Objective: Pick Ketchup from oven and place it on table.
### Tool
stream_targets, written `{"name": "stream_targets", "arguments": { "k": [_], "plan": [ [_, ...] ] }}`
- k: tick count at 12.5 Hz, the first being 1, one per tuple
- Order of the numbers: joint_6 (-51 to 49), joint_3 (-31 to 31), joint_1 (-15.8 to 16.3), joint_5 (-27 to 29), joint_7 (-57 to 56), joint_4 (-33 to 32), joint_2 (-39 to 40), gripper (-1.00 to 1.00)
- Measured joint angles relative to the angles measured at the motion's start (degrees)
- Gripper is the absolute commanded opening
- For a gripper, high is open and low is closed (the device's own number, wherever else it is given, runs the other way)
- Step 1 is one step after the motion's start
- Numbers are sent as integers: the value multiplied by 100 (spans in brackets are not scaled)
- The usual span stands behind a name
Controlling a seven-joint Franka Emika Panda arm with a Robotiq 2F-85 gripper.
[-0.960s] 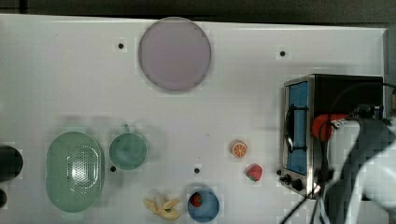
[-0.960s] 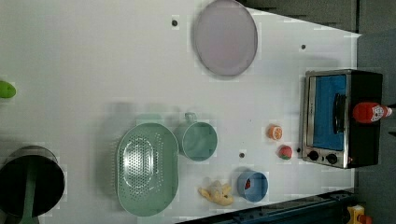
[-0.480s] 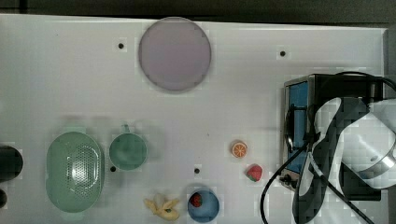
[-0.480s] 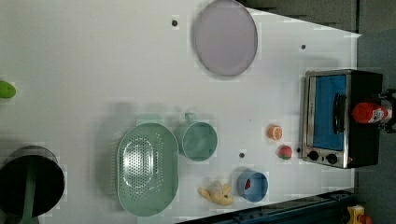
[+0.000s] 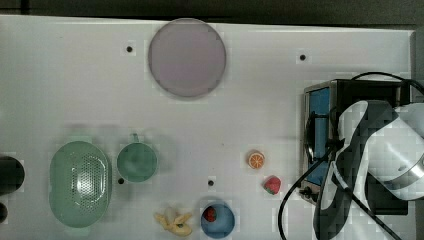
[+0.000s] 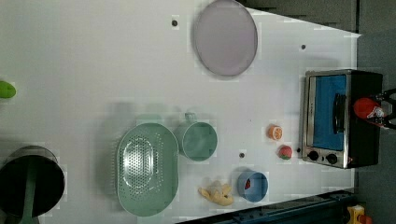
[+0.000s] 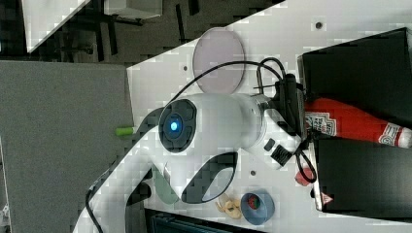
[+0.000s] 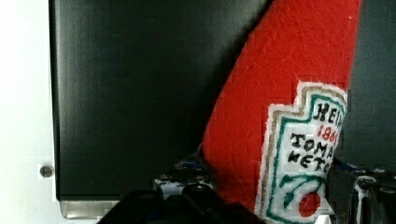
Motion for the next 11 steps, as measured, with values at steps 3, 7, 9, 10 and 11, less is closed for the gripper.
{"name": "stream_targets", "arguments": {
  "k": [3, 7, 9, 10, 11],
  "plan": [
    [-299, -17, -42, -10, -14, 173, -62, 24],
    [-1844, 14, 123, -226, -9, 1063, -435, 24],
    [-2422, 227, 566, -629, -30, 1348, -1139, 24],
    [-2515, 529, 685, -627, -23, 1505, -1410, 24],
    [-2519, 1151, 815, -527, -19, 1595, -1756, 24]
  ]
}}
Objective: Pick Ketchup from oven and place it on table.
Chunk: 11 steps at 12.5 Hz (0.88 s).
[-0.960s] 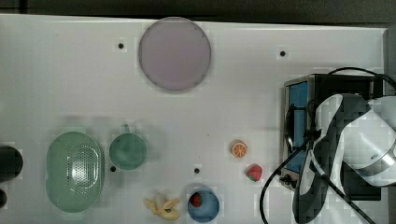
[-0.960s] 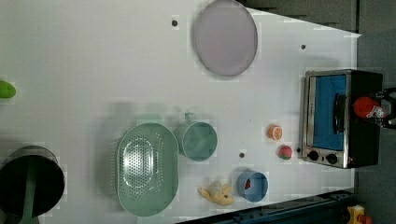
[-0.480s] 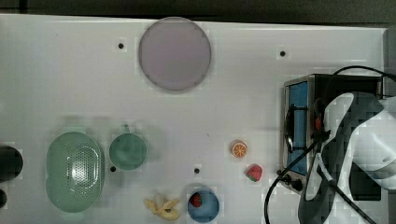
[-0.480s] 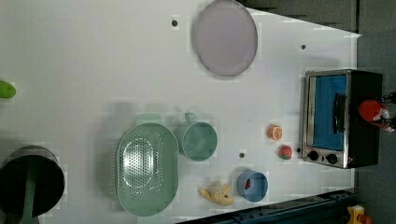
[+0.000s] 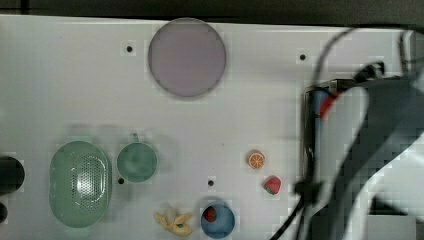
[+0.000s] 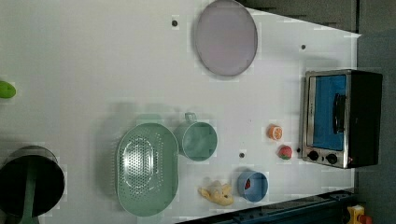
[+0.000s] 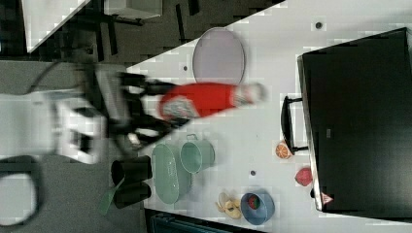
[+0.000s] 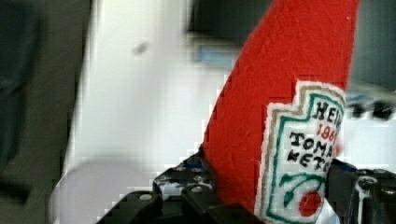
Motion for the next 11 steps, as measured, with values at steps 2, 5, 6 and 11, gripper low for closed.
{"name": "stream_targets", "arguments": {
  "k": [2, 5, 6, 11],
  "plan": [
    [55, 536, 359, -31, -1, 173, -41, 24],
    [111, 1118, 751, -124, -1, -604, 173, 24],
    [169, 1172, 845, -87, 2, -1158, 208, 24],
    [2287, 898, 612, -432, 21, -3184, 758, 24]
  ]
}}
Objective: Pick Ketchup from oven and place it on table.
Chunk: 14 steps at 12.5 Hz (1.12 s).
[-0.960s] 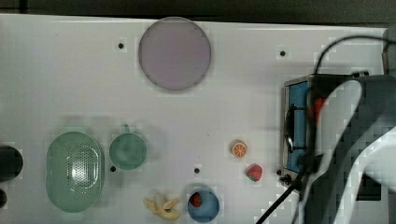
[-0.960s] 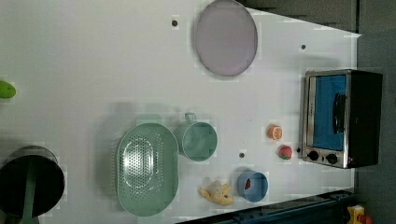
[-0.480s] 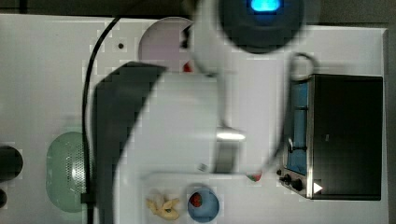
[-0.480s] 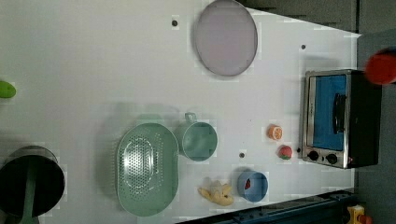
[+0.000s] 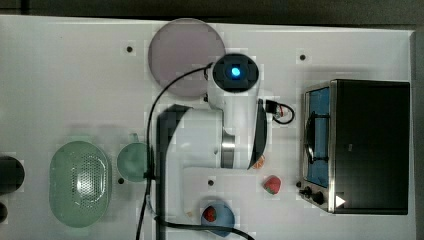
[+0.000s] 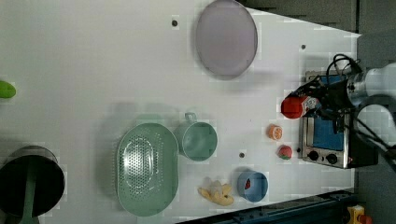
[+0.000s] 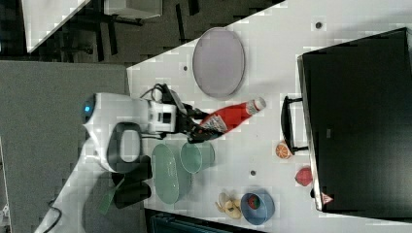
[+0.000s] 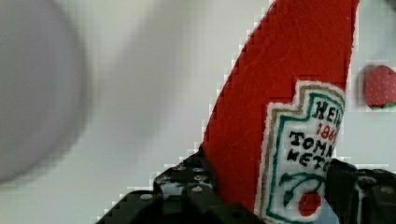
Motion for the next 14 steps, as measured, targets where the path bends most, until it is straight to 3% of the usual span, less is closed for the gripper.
{"name": "stream_targets", "arguments": {
  "k": [3, 4, 6, 7, 8, 12, 13, 14],
  "plan": [
    [828, -56, -26, -16, 38, -571, 148, 24],
    [974, -61, -137, 227, 38, -772, 155, 24],
    [1309, 88, -237, 14, 45, -705, 411, 25],
    [1611, 56, -176, 14, 44, -727, 494, 76],
    [2137, 50, -150, 17, 44, -750, 707, 100],
    [1718, 97, -129, 24, 43, -783, 837, 100],
    [1567, 222, -134, 25, 43, -772, 548, 100],
    [1231, 168, 60, 99, 43, -492, 135, 100]
  ]
}}
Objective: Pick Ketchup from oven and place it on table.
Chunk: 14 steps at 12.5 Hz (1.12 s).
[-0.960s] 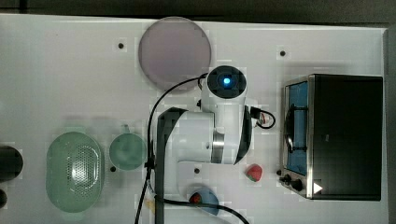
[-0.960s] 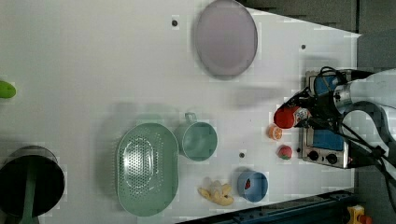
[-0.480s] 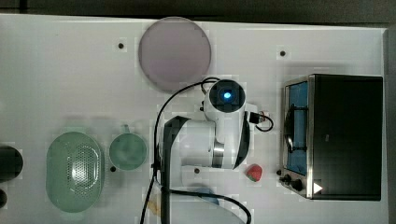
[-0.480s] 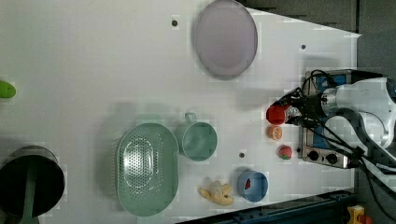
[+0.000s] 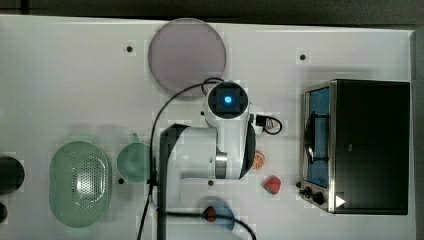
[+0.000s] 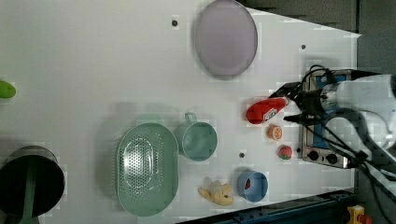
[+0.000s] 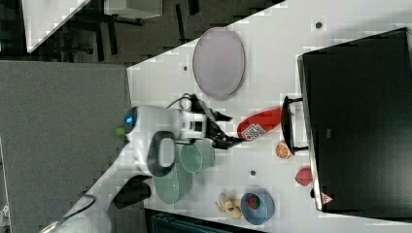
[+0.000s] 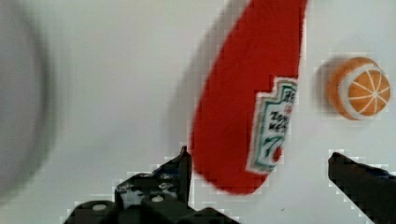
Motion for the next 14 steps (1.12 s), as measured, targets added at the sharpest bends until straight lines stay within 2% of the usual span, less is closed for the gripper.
{"name": "stream_targets", "arguments": {
  "k": [2, 5, 6, 7, 11, 14],
  "plan": [
    [-1161, 10, 51, 83, 0, 850, -584, 100],
    [-2248, -73, 22, 25, 0, 1880, -860, 100],
    [-2620, -52, -19, -87, 0, 2434, -974, 100],
    [-3364, -103, -25, 66, 0, 2966, -1026, 100],
    [-4271, 52, -106, 40, 1, 3161, -906, 100],
    [-4245, 83, -76, -15, 1, 3290, -866, 100]
  ]
}}
